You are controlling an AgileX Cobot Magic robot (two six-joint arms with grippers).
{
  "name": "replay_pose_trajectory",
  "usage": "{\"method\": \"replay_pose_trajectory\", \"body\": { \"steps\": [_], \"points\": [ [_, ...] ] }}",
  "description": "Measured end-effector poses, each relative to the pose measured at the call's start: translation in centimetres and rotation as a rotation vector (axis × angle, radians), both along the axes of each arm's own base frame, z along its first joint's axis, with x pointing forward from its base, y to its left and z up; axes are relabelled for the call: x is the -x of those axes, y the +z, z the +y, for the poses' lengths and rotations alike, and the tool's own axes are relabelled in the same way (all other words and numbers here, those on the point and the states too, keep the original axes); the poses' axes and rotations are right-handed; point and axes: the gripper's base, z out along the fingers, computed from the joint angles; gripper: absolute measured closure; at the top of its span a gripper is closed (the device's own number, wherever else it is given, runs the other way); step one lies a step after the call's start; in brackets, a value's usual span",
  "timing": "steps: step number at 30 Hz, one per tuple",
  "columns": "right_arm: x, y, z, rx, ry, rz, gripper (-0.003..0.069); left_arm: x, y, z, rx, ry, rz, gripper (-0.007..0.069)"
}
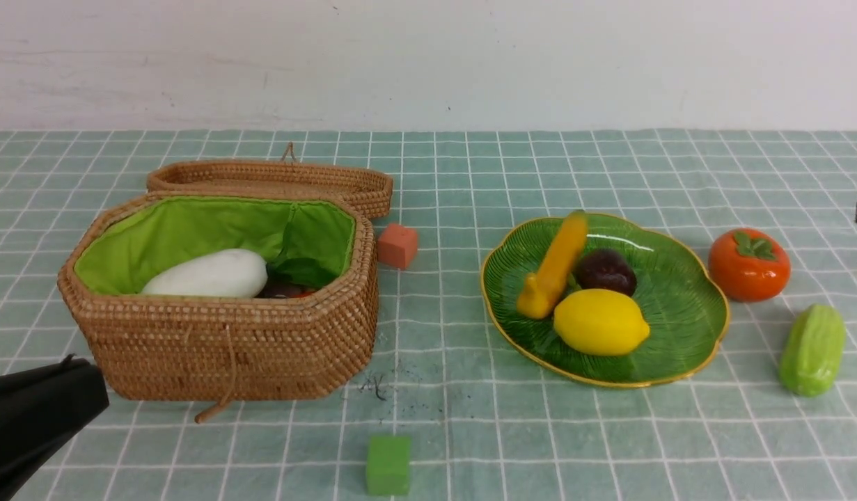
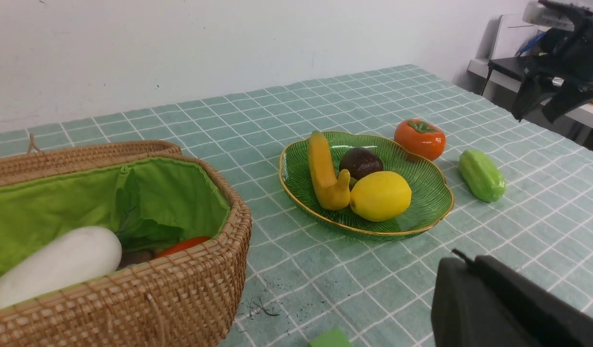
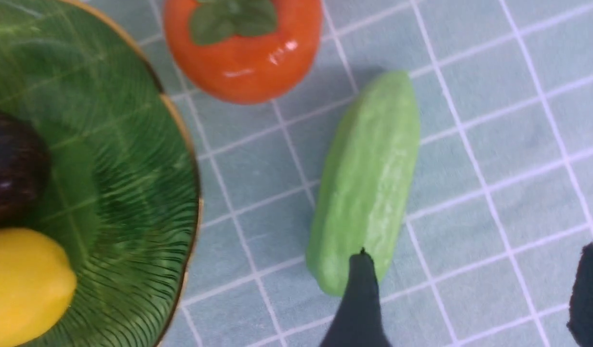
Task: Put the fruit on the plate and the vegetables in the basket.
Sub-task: Take a chayote with your right arm and place it on the basket on the left.
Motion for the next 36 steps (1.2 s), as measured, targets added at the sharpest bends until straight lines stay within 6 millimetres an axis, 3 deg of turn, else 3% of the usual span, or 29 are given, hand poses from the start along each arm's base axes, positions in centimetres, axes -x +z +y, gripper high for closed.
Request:
{"method": "replay_pose_trajectory", "body": {
  "steps": [6, 18, 20, 24, 28, 31, 32, 33, 34, 36],
  "points": [
    [-1.4, -2.7, -0.3, -0.037, -0.023, 0.045, 0.0119, 0.0, 0.0, 0.0, -0.001, 0.0, -0.001, 0.0617],
    [-5.0, -11.6, -0.6, -0.124, -0.059, 0.125, 0.0121, 0.0, 0.0, 0.0, -0.001, 0.0, -0.001, 0.0608],
    [-5.2, -12.0, -0.6, -0.122, -0.04, 0.132, 0.0132, 0.0, 0.0, 0.0, -0.001, 0.0, 0.0, 0.0607],
    [-5.3, -12.0, -0.3, -0.105, 0.053, 0.123, 0.0223, 0.0, -0.1, 0.0, -0.005, 0.001, 0.006, 0.0607],
    [-5.4, -11.0, 1.6, -0.146, 0.156, 0.152, 0.0222, 0.0, -0.3, 0.0, -0.02, 0.002, 0.024, 0.0606],
    [-5.5, -8.3, 3.5, -0.156, 0.223, 0.121, 0.0222, 0.0, -0.5, 0.1, -0.032, 0.004, 0.04, 0.0606],
    [-5.9, -4.9, 5.3, -0.144, 0.282, 0.039, 0.0222, 0.1, -0.6, 0.1, -0.043, 0.005, 0.055, 0.0604],
    [-5.9, -4.5, 5.8, -0.143, 0.299, 0.031, 0.0222, 0.1, -0.6, 0.1, -0.045, 0.005, 0.056, 0.0604],
    [-6.2, -0.6, 8.3, -0.117, 0.394, -0.072, 0.0222, 0.1, -0.8, 0.1, -0.049, 0.005, 0.069, 0.0603],
    [-6.4, 2.5, 11.7, -0.097, 0.514, -0.162, 0.0222, 0.1, -0.9, 0.1, -0.054, 0.005, 0.081, 0.0603]
  ]
}}
